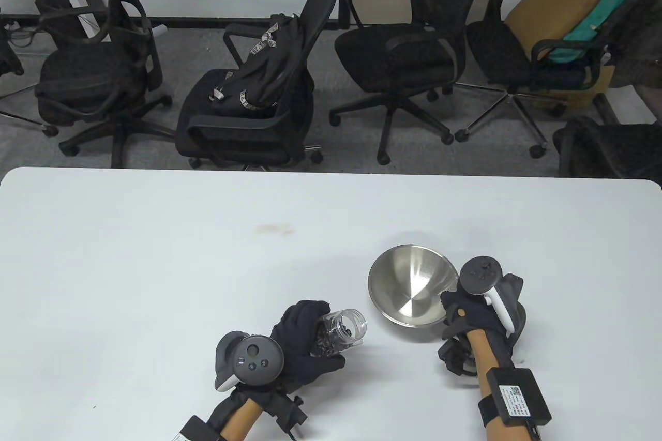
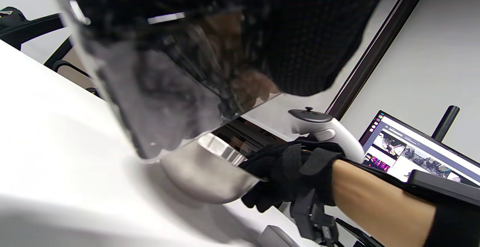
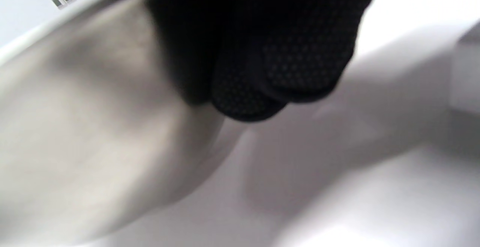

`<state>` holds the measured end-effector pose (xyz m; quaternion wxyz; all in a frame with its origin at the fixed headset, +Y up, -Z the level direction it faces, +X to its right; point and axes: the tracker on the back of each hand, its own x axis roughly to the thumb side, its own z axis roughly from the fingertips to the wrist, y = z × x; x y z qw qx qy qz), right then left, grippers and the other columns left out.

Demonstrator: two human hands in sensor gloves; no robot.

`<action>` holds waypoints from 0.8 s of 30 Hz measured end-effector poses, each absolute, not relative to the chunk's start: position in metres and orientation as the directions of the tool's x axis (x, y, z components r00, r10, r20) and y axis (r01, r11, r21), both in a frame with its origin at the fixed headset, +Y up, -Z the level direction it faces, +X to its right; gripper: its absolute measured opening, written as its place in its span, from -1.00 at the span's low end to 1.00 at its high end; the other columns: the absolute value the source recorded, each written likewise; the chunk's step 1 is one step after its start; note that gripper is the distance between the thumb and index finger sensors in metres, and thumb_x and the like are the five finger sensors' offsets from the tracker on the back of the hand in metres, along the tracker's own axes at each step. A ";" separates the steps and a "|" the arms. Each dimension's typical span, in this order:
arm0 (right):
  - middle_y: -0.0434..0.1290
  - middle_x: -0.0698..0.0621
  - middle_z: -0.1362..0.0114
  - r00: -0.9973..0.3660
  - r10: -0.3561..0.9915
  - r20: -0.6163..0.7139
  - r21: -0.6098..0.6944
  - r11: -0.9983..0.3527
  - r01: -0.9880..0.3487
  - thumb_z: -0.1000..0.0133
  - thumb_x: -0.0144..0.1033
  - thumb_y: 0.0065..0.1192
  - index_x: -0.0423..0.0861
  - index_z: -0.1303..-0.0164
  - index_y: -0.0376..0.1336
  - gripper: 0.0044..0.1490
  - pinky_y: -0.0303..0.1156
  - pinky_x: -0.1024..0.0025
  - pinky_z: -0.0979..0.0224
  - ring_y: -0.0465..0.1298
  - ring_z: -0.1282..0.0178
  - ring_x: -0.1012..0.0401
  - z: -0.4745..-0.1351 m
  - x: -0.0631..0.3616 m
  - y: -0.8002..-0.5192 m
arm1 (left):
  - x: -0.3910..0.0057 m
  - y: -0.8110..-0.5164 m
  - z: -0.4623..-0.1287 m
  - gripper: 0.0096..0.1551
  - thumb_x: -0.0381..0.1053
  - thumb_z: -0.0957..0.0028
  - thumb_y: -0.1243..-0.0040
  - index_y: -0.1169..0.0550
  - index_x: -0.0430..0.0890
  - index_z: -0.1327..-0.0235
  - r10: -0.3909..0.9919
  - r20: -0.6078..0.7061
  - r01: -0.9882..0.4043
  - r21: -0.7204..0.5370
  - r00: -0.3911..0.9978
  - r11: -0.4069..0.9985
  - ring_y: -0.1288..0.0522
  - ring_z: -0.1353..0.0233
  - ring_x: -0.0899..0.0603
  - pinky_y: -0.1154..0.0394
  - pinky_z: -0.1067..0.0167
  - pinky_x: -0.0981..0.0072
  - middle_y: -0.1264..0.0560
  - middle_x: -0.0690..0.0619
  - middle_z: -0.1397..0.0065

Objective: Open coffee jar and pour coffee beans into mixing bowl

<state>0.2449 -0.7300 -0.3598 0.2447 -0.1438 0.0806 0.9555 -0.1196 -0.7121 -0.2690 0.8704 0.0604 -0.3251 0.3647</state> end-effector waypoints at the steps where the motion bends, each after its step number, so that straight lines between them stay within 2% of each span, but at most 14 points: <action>1: 0.56 -0.15 -0.19 -0.840 0.449 -0.305 0.078 -0.867 -0.492 -0.31 -0.62 0.38 -0.29 -0.42 0.16 -0.47 0.70 0.50 -0.01 0.69 0.07 0.28 -0.357 0.246 -0.726 | -0.120 -0.712 -0.269 0.14 0.15 0.04 -0.62 -0.24 -0.29 -0.60 0.596 0.609 -0.674 -0.132 0.523 0.726 -0.37 -0.45 -0.40 -0.38 -0.41 -0.30 -0.28 -0.32 -0.54; 10: 0.55 -0.14 -0.21 -0.863 0.471 -0.181 0.068 -0.870 -0.489 -0.31 -0.65 0.36 -0.27 -0.42 0.16 -0.48 0.70 0.48 -0.02 0.69 0.06 0.30 -0.318 0.246 -0.692 | -0.119 -0.716 -0.270 0.15 0.16 0.05 -0.62 -0.24 -0.29 -0.60 0.591 0.605 -0.665 -0.132 0.533 0.735 -0.37 -0.45 -0.39 -0.39 -0.41 -0.29 -0.29 -0.32 -0.54; 21: 0.54 -0.15 -0.22 -0.842 0.529 -0.107 0.105 -0.836 -0.538 -0.31 -0.66 0.35 -0.26 -0.41 0.16 -0.48 0.70 0.48 -0.02 0.69 0.07 0.31 -0.288 0.235 -0.711 | -0.121 -0.718 -0.273 0.14 0.15 0.05 -0.63 -0.24 -0.28 -0.60 0.591 0.594 -0.664 -0.124 0.546 0.738 -0.37 -0.45 -0.39 -0.38 -0.41 -0.29 -0.29 -0.32 -0.55; 24: 0.54 -0.15 -0.22 -0.850 0.518 -0.098 0.122 -0.842 -0.526 -0.31 -0.66 0.35 -0.26 -0.41 0.16 -0.49 0.70 0.48 -0.02 0.69 0.07 0.31 -0.283 0.234 -0.714 | -0.120 -0.716 -0.274 0.14 0.14 0.05 -0.63 -0.25 -0.28 -0.60 0.552 0.601 -0.643 -0.081 0.578 0.761 -0.37 -0.45 -0.40 -0.37 -0.41 -0.30 -0.28 -0.32 -0.55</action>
